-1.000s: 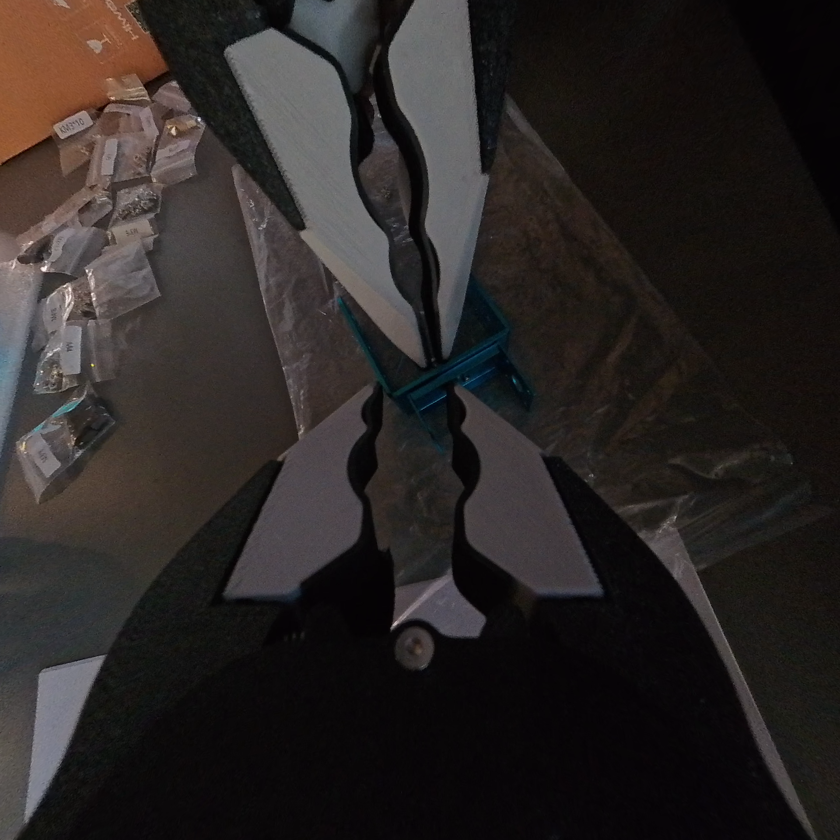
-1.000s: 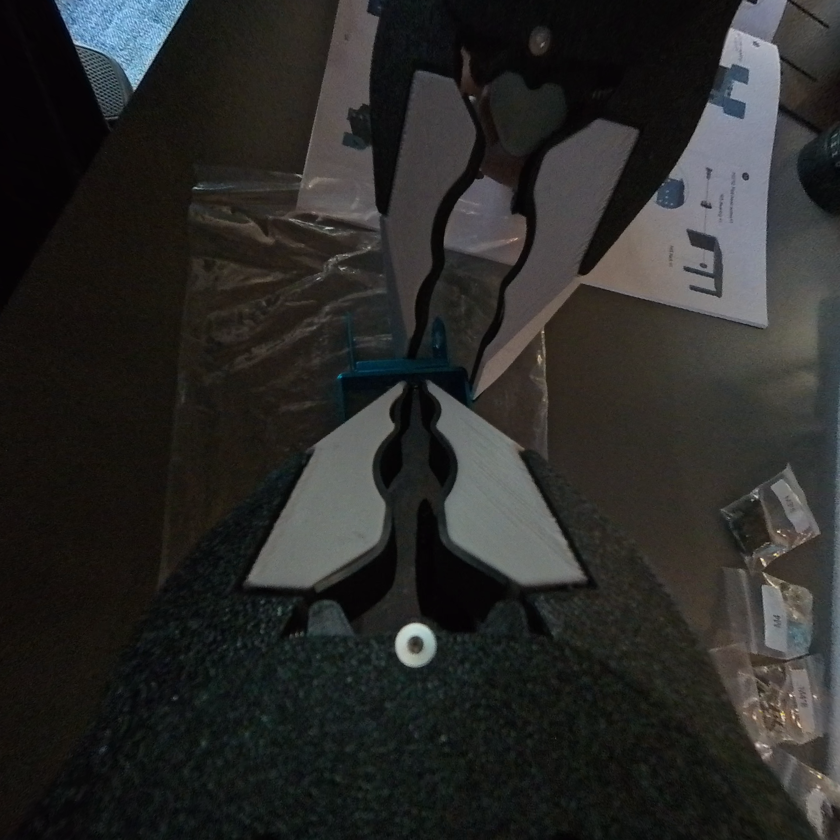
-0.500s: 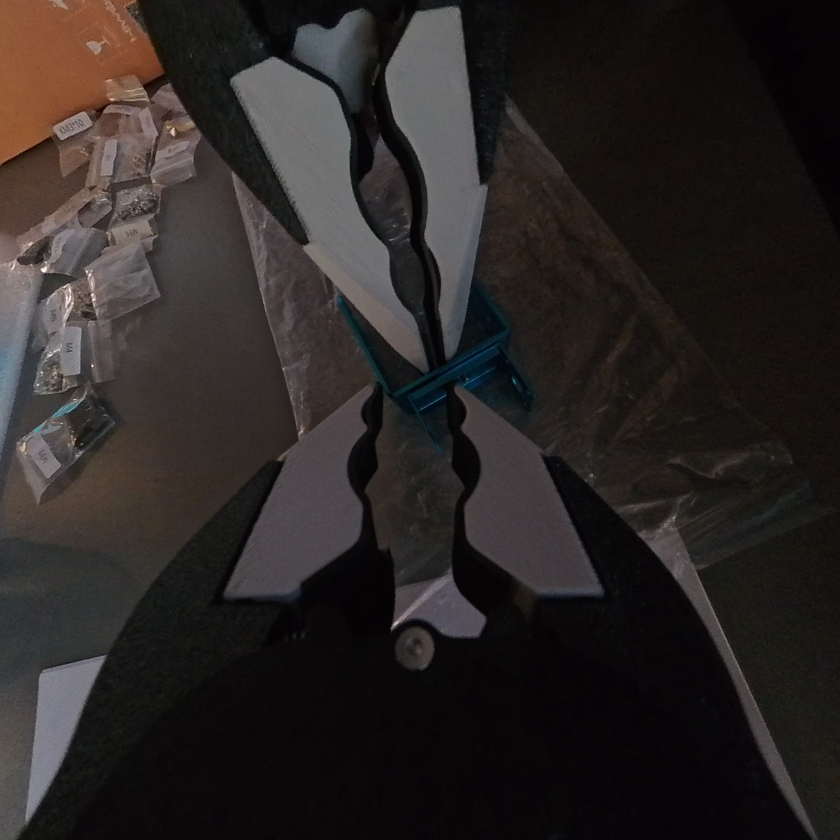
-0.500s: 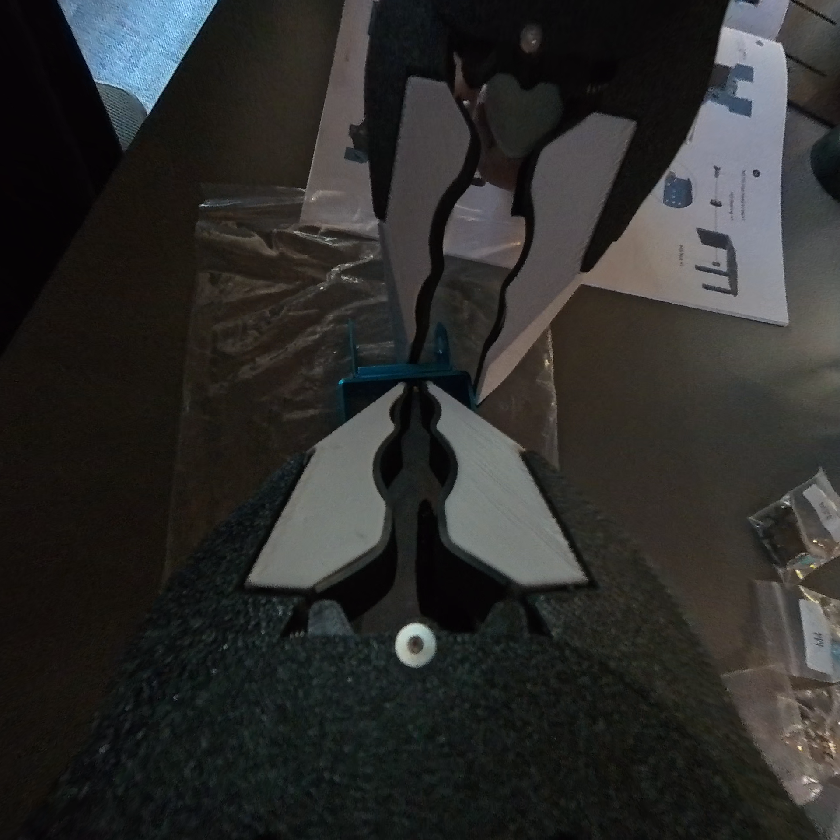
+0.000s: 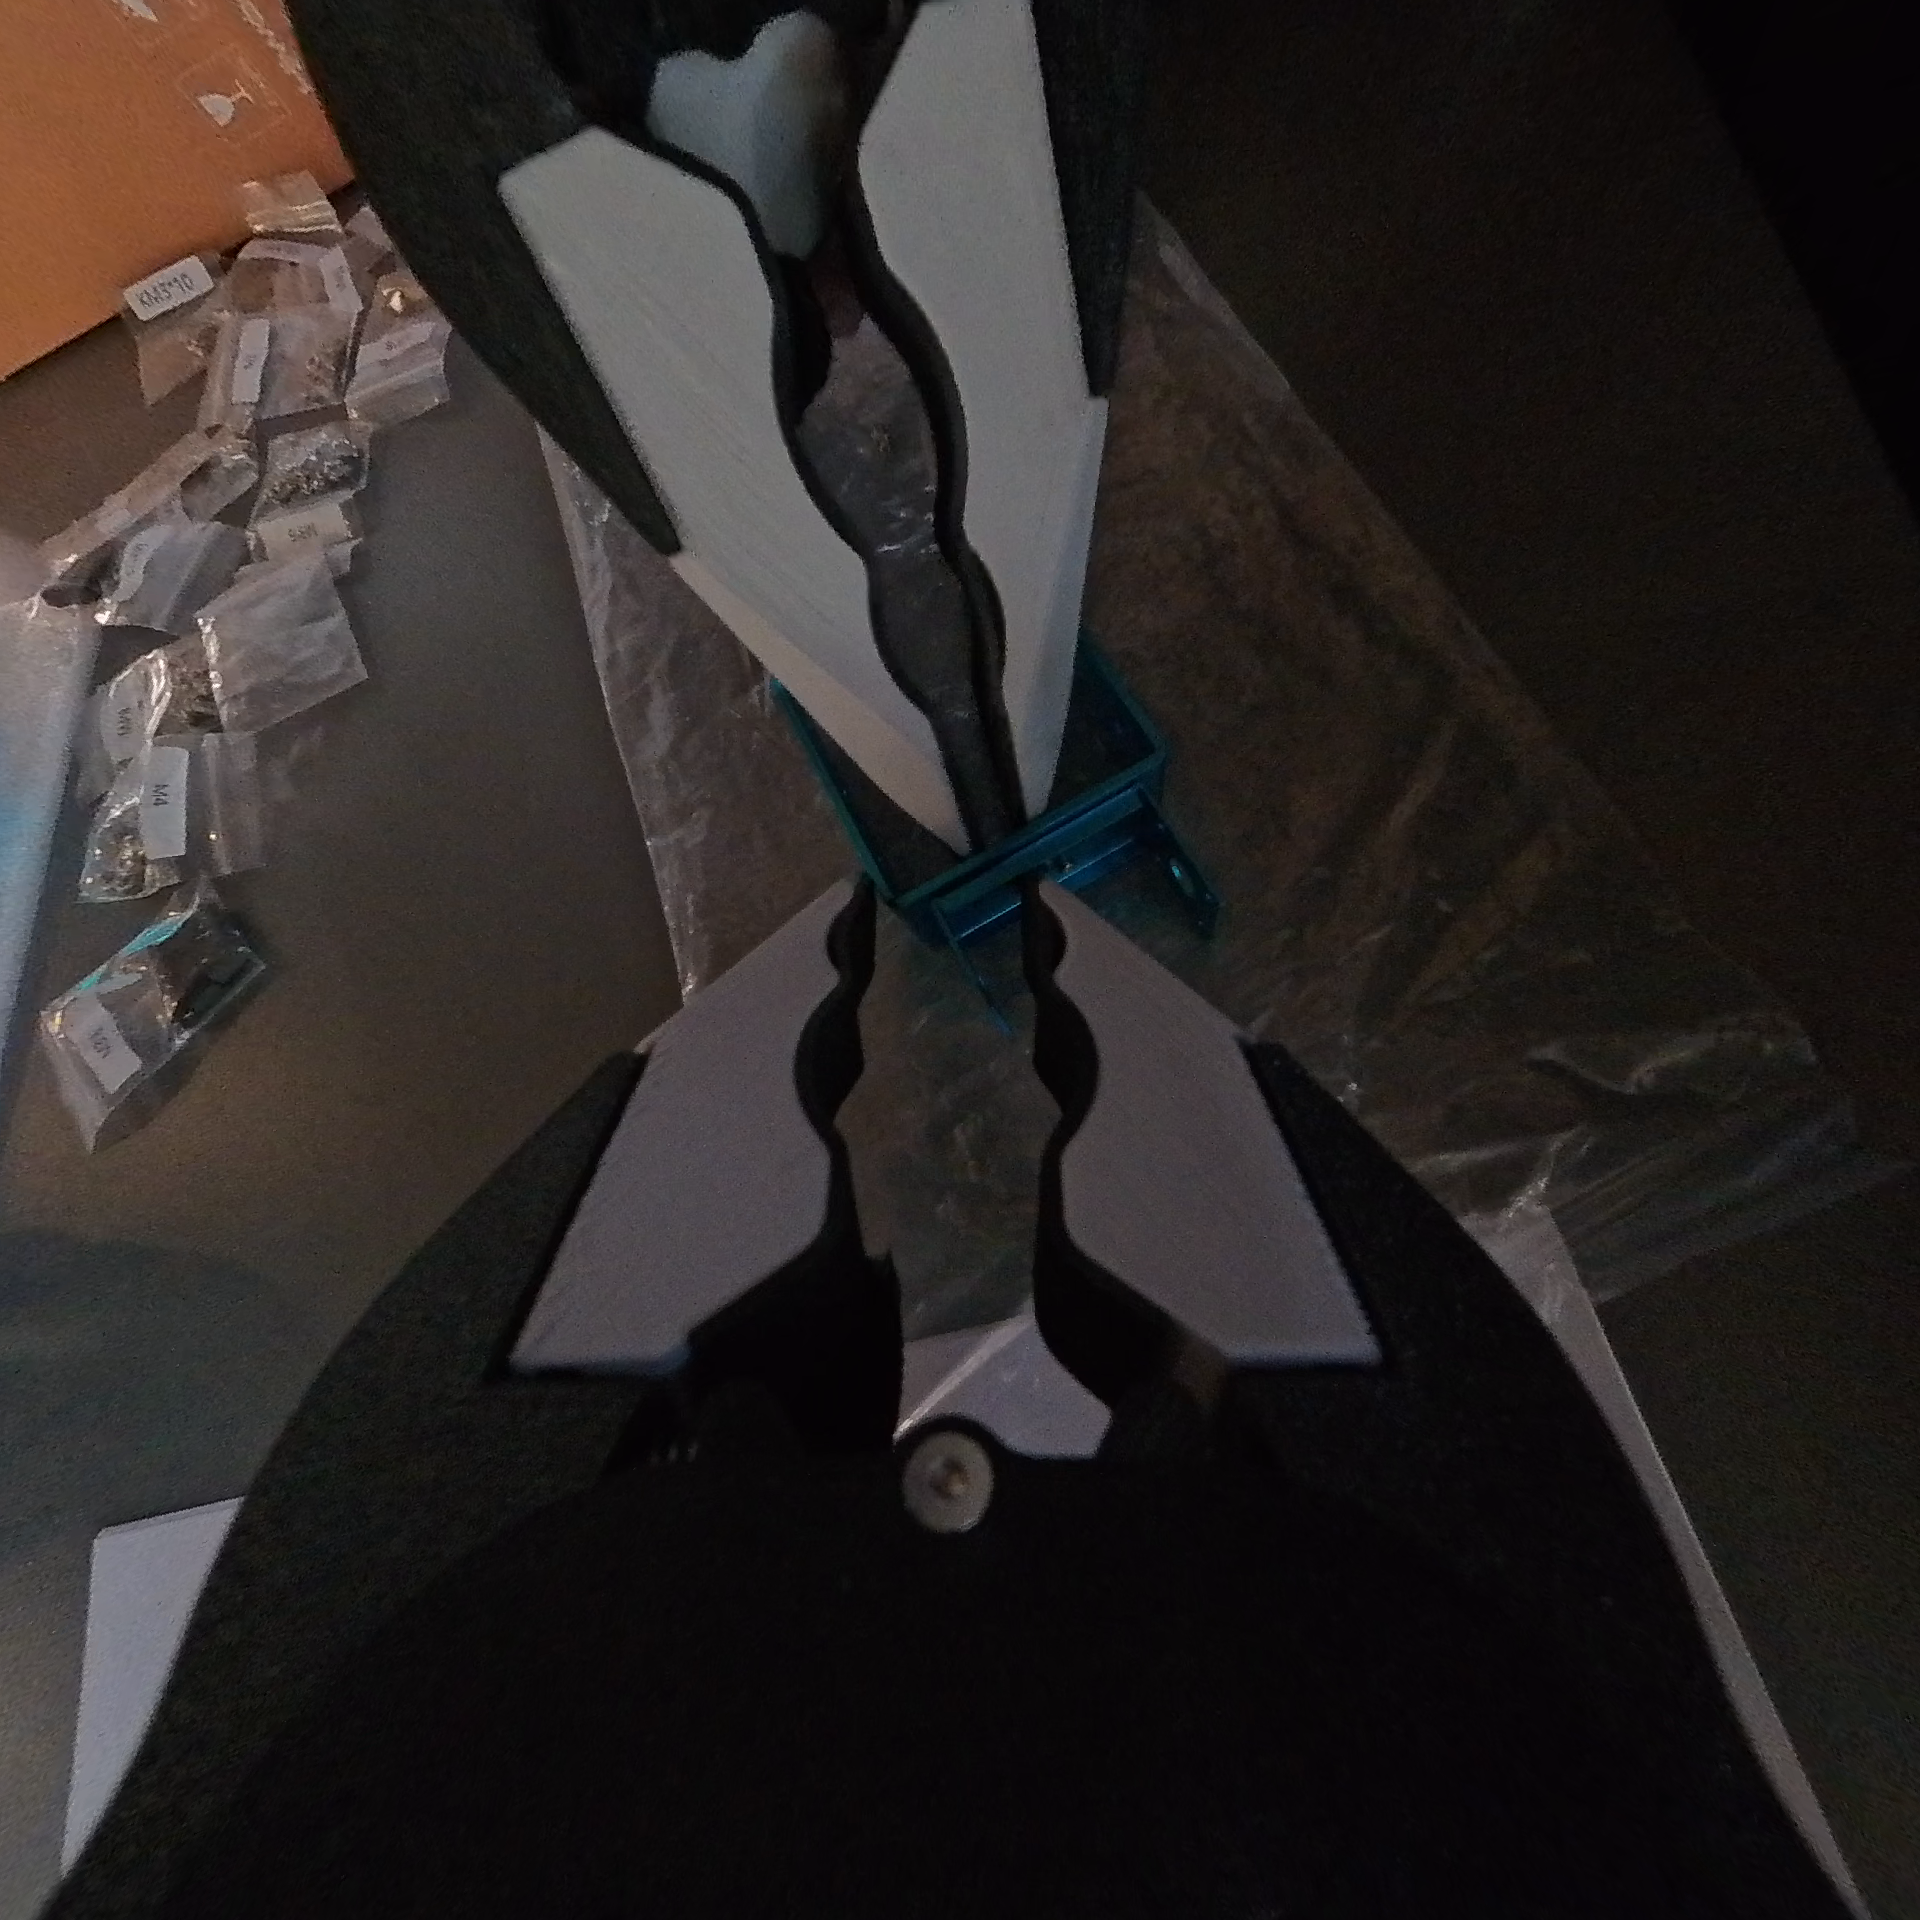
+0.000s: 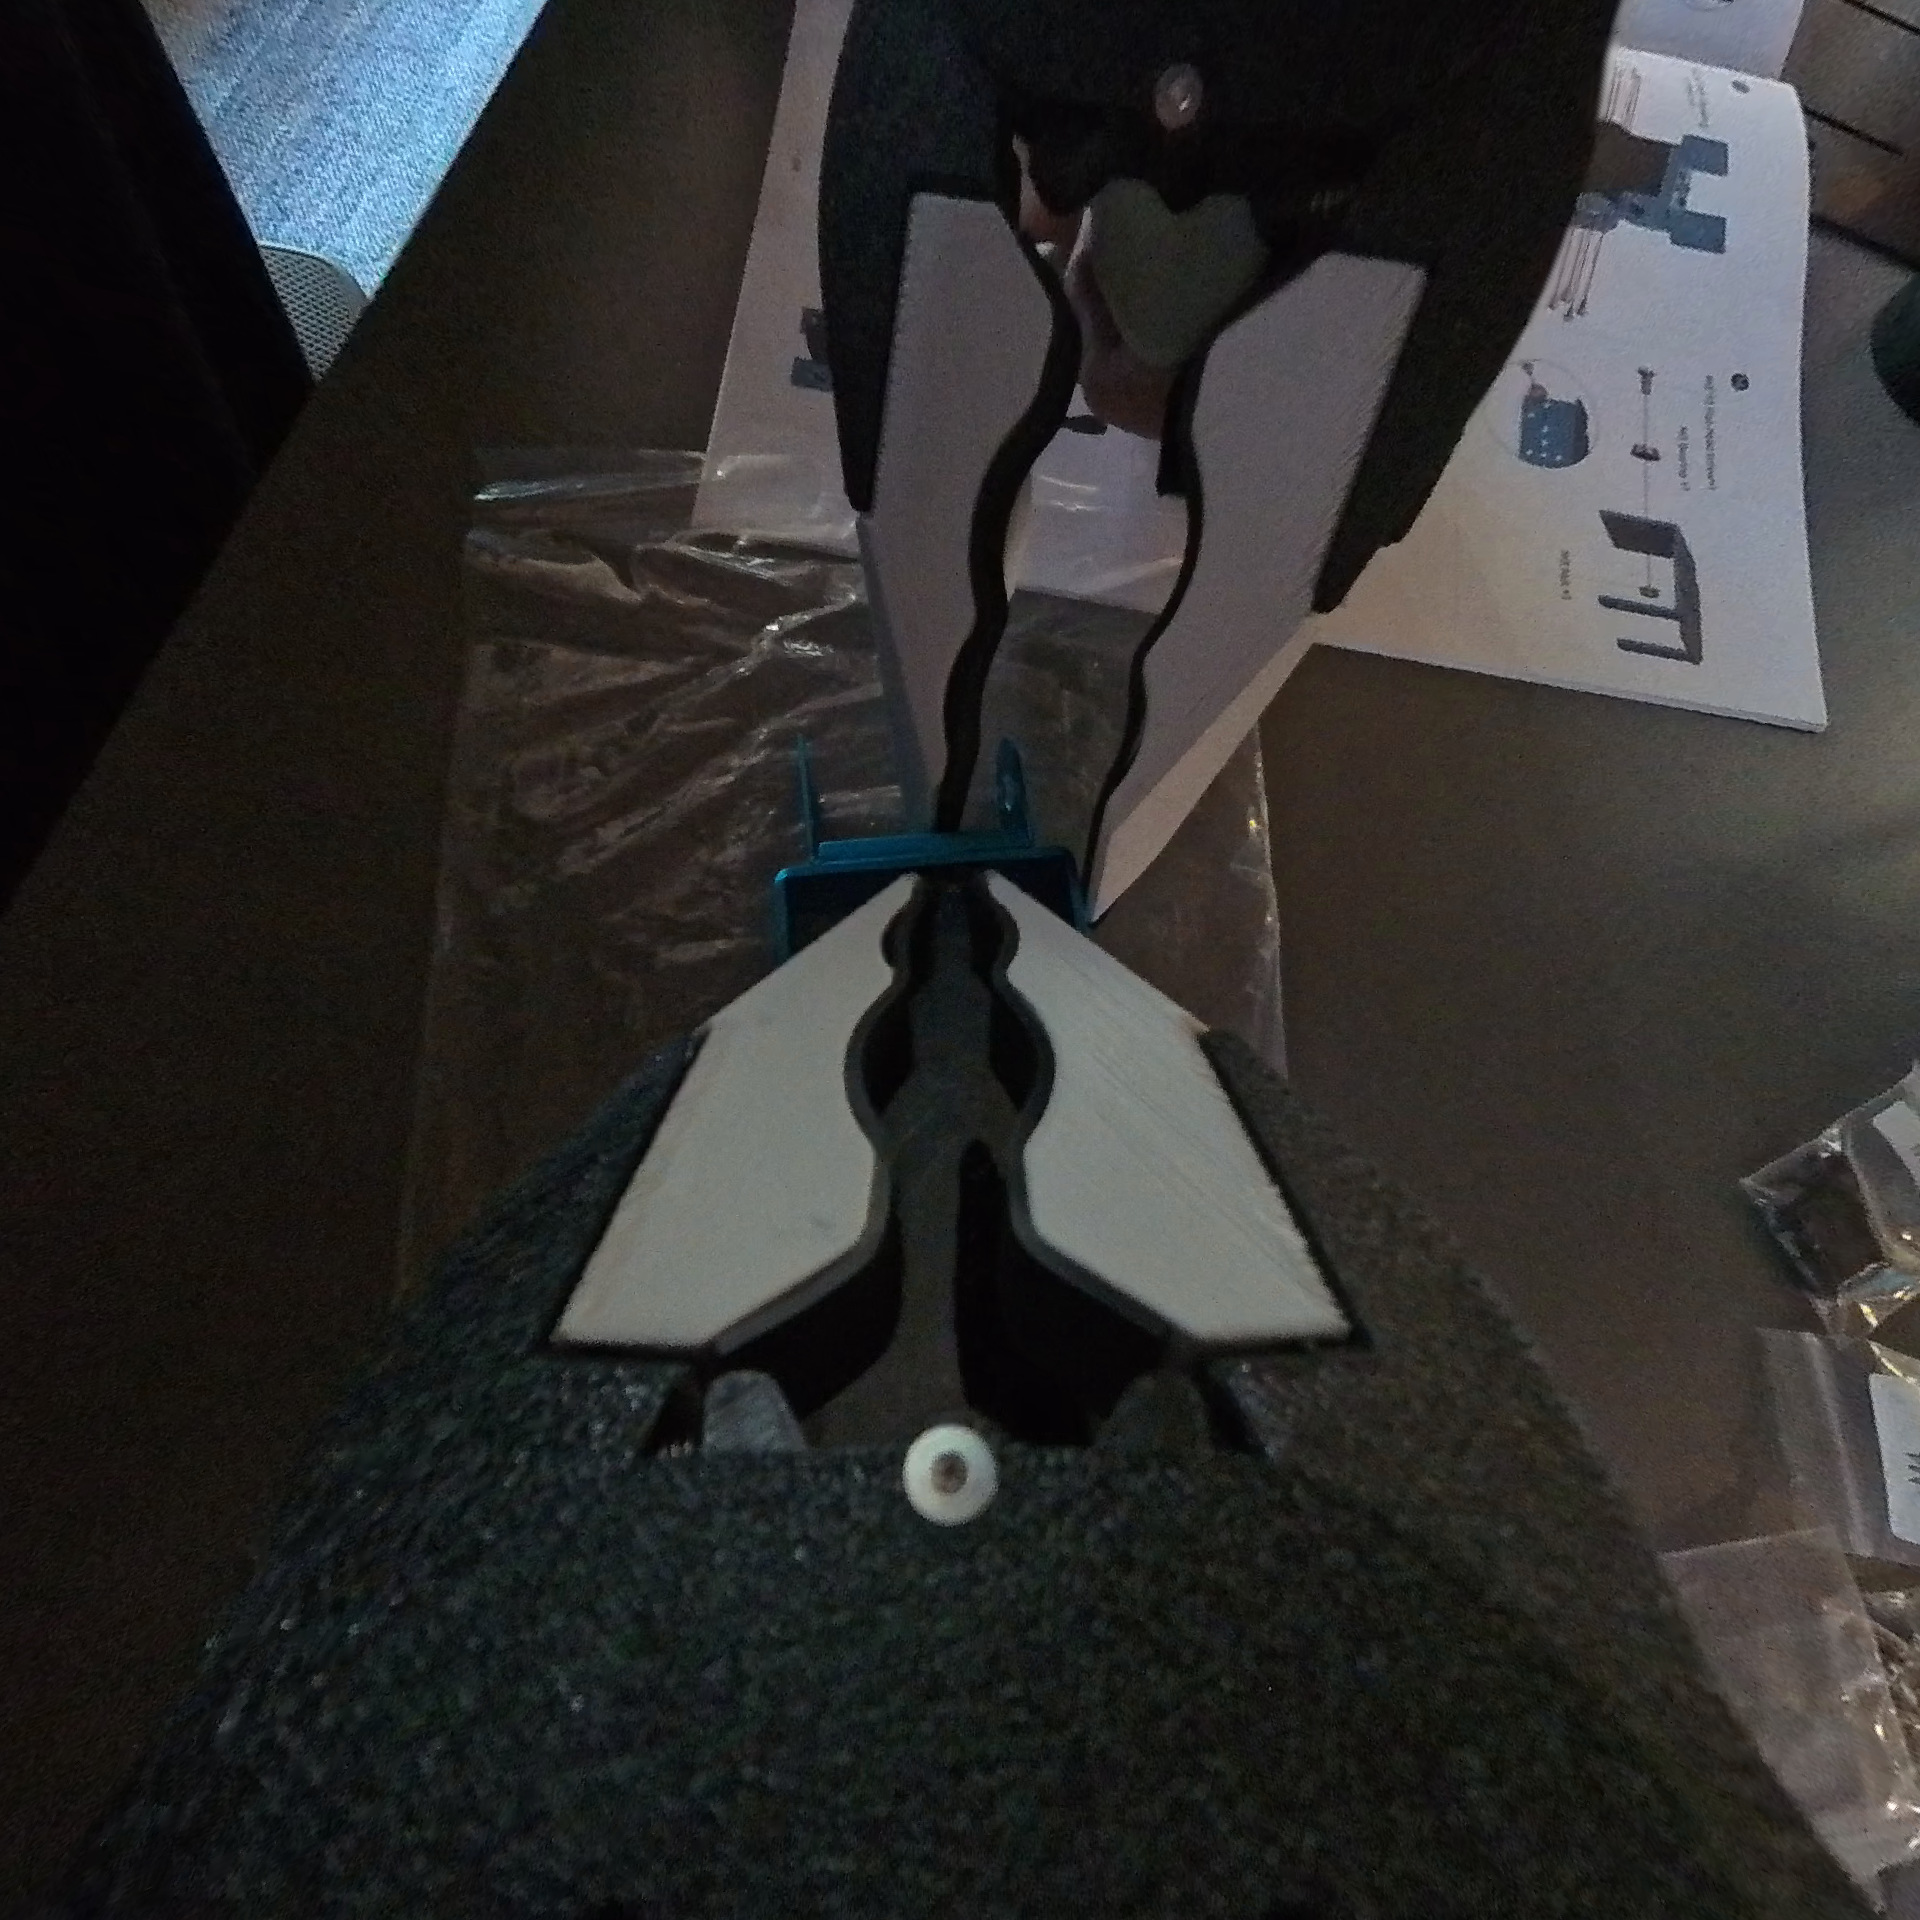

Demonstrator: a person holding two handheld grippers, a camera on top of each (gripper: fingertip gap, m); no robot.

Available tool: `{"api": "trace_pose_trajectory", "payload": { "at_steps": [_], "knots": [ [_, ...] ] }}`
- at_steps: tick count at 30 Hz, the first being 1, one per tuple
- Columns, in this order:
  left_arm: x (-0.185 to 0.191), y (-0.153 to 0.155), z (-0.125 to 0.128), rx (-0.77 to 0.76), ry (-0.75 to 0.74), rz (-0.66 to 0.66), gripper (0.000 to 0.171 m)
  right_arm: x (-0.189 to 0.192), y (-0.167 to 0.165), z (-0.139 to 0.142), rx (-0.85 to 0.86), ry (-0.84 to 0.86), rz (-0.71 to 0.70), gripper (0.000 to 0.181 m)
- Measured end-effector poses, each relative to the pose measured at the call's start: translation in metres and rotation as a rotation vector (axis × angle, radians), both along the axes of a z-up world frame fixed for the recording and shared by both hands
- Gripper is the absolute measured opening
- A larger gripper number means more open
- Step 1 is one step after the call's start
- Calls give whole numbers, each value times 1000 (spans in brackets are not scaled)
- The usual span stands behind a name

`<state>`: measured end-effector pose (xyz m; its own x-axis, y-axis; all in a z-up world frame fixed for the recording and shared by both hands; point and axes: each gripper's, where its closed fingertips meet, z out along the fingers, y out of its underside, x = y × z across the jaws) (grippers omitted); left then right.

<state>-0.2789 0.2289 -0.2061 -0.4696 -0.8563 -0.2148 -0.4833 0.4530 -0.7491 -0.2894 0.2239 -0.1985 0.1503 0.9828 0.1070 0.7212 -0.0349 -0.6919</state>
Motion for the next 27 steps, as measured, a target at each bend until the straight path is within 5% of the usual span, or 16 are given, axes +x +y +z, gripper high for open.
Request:
{"api": "trace_pose_trajectory", "payload": {
  "at_steps": [10,18,27],
  "knots": [
    [0,0,0,4,-2,0,27,20,14,19,22,-1,-26,15],
    [-4,3,0,4,5,-2,26,17,-11,-5,-151,-124,108,14],
    [-14,3,1,13,34,-33,26,0,-10,-14,-133,-197,158,12]
  ]
}}
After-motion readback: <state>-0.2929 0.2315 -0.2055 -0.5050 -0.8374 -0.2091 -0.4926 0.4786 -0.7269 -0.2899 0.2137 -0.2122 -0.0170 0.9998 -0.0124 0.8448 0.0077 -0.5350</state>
